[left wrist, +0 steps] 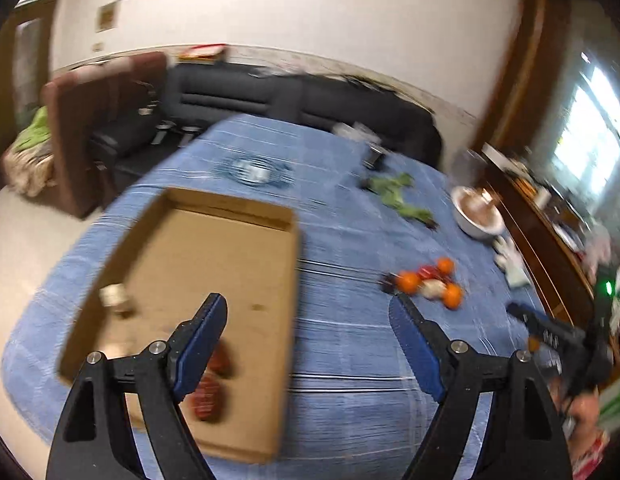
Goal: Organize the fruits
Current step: 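Grasp the dark plum with the left tool while the right tool grasps an orange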
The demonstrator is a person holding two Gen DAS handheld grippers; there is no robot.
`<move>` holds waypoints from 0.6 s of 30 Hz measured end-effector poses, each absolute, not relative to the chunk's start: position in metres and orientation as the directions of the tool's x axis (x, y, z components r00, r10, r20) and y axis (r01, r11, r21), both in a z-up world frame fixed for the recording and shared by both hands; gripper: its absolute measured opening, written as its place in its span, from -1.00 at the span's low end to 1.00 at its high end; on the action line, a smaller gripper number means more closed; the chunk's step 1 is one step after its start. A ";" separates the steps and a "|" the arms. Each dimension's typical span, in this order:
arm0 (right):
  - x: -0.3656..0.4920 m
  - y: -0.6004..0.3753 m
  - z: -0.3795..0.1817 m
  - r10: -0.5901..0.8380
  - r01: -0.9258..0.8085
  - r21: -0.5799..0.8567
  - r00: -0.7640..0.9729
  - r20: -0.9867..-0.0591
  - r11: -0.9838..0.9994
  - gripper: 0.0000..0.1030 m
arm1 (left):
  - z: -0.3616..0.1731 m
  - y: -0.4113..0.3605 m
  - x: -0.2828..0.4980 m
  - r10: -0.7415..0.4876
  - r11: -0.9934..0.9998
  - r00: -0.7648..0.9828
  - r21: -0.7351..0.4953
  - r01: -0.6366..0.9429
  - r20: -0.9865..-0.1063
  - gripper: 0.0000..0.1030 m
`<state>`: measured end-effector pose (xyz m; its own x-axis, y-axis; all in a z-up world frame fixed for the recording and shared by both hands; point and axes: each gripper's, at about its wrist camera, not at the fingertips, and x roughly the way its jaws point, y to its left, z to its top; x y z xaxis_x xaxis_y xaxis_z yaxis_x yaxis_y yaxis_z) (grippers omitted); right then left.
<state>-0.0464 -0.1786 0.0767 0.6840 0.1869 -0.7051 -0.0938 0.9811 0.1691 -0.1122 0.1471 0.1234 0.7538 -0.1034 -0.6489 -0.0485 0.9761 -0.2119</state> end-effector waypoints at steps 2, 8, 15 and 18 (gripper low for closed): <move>-0.035 -0.186 0.071 0.210 -0.086 0.207 0.678 -0.705 0.974 -0.30 | 0.114 0.126 -0.100 -0.146 0.977 0.732 -0.212 0.003 -0.665 0.60; 0.004 -0.172 0.046 0.330 -0.118 0.334 0.636 -0.698 0.935 -0.30 | 0.076 0.082 -0.046 -0.216 0.973 0.665 -0.217 0.083 -0.715 0.58; 0.020 -0.154 0.028 0.345 -0.170 0.310 0.635 -0.692 0.935 -0.30 | 0.036 0.069 0.013 -0.230 0.970 0.603 -0.230 0.078 -0.764 0.25; 0.023 -0.152 0.021 0.341 -0.177 0.297 0.627 -0.701 0.938 -0.30 | 0.022 0.065 0.031 -0.204 0.977 0.585 -0.202 0.071 -0.785 0.05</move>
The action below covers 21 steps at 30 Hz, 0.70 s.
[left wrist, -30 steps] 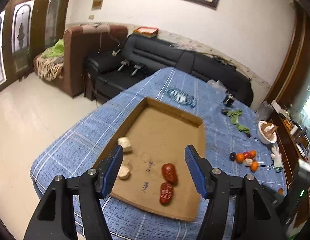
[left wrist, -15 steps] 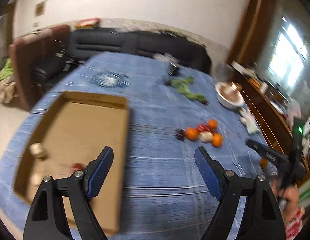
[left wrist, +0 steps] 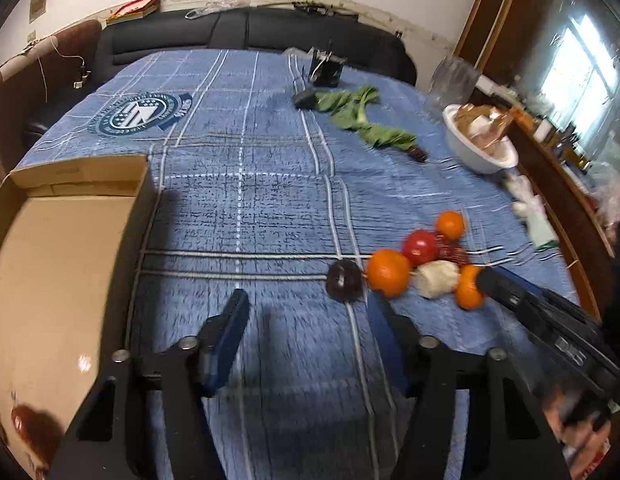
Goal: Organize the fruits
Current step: 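Grasp the dark plum with the left tool while the right tool grasps an orange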
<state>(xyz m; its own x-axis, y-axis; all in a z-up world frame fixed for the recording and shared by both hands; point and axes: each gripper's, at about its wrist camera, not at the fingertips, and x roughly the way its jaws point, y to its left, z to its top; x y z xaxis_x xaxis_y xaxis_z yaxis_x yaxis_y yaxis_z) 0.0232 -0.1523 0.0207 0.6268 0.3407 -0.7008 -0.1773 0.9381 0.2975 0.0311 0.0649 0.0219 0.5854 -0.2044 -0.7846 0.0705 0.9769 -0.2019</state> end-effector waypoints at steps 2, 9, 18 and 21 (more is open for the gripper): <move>0.025 -0.155 0.018 0.365 -0.181 0.326 0.622 -0.693 0.928 -0.30 | 0.015 0.063 0.040 -0.219 0.974 0.576 -0.213 0.079 -0.788 0.03; 0.028 -0.154 0.012 0.401 -0.201 0.356 0.608 -0.685 0.913 -0.29 | 0.009 0.052 0.052 -0.249 0.968 0.577 -0.210 0.135 -0.777 0.03; 0.028 -0.148 0.012 0.382 -0.207 0.326 0.613 -0.692 0.922 -0.29 | 0.007 0.050 0.051 -0.317 0.948 0.575 -0.252 0.192 -0.755 -0.57; 0.026 -0.146 0.011 0.380 -0.217 0.315 0.613 -0.693 0.924 -0.27 | 0.006 0.050 0.051 -0.328 0.945 0.575 -0.264 0.195 -0.750 -0.56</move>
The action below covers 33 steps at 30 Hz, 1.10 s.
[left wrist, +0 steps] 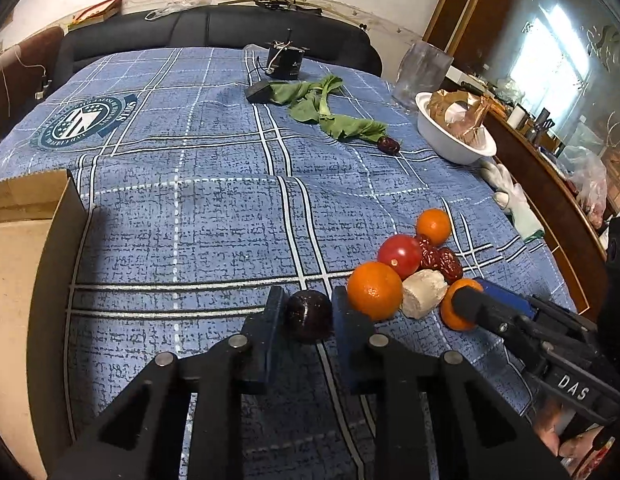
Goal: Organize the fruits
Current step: 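Grasp the dark plum with the left tool while the right tool grasps an orange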
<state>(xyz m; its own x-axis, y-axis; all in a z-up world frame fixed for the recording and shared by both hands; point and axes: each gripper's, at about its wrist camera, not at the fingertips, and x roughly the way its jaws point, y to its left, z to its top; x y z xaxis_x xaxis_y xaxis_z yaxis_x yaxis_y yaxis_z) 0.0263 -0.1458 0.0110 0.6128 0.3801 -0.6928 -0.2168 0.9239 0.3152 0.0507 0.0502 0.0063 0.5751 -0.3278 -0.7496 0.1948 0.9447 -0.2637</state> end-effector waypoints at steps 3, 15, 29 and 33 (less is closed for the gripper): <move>0.027 -0.143 0.010 0.377 -0.219 0.309 0.613 -0.694 0.925 -0.26 | 0.006 0.050 0.051 -0.343 0.939 0.570 -0.276 0.204 -0.746 -0.48; 0.023 -0.142 0.010 0.369 -0.218 0.300 0.619 -0.693 0.929 -0.31 | 0.007 0.044 0.051 -0.329 0.943 0.568 -0.238 0.231 -0.754 -0.43; 0.010 -0.137 0.020 0.355 -0.233 0.268 0.653 -0.670 0.935 -0.31 | 0.019 0.053 0.044 -0.300 0.954 0.636 -0.225 0.198 -0.711 -0.61; 0.005 -0.132 0.029 0.347 -0.237 0.255 0.665 -0.661 0.938 -0.31 | 0.035 0.074 0.030 -0.341 0.933 0.656 -0.328 0.148 -0.674 -0.61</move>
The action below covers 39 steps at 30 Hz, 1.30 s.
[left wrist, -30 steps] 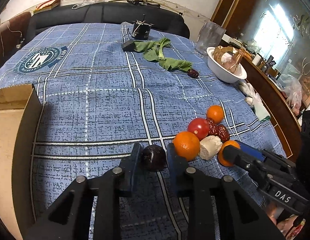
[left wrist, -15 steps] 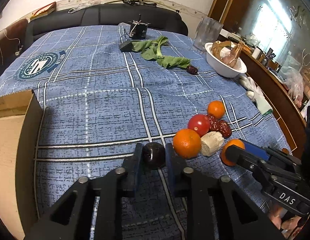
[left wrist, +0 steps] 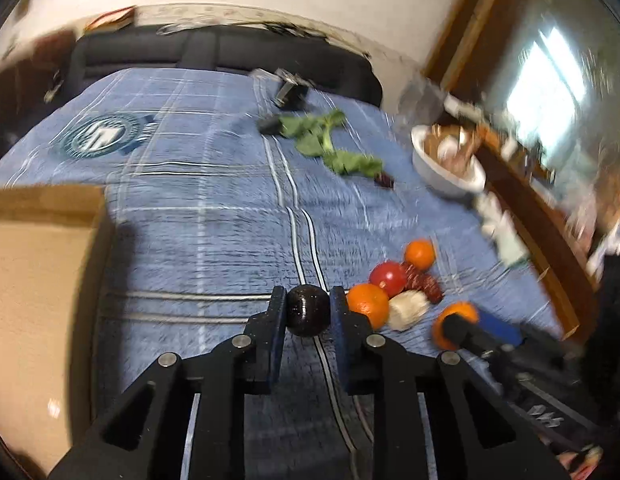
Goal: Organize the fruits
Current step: 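Grasp the dark plum with the left tool while the right tool grasps an orange, then place the plum and orange in the tray and open both tools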
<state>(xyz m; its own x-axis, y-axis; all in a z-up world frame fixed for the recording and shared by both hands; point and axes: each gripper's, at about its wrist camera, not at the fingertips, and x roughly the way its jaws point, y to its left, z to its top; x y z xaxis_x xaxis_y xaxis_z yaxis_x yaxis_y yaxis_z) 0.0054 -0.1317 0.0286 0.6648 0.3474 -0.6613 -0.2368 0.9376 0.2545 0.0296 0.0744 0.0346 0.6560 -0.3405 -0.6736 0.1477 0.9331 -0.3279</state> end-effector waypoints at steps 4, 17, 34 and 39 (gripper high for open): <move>-0.009 -0.116 0.050 0.407 -0.278 0.298 0.648 -0.644 0.913 -0.30 | 0.060 0.120 -0.009 -0.339 0.912 0.698 -0.404 0.077 -0.631 -0.60; -0.036 0.064 0.068 0.624 -0.567 0.350 0.409 -0.666 0.746 -0.28 | 0.049 0.263 -0.083 0.089 0.941 0.643 -0.148 -0.305 -0.760 -0.59; -0.027 0.139 0.028 0.525 -0.606 0.223 0.381 -0.761 0.763 -0.23 | 0.036 0.293 -0.086 -0.007 0.891 0.646 -0.298 -0.343 -0.763 -0.14; -0.028 0.133 0.033 0.539 -0.592 0.250 0.382 -0.750 0.767 -0.21 | 0.054 0.293 -0.098 -0.005 0.883 0.682 -0.323 -0.340 -0.731 -0.08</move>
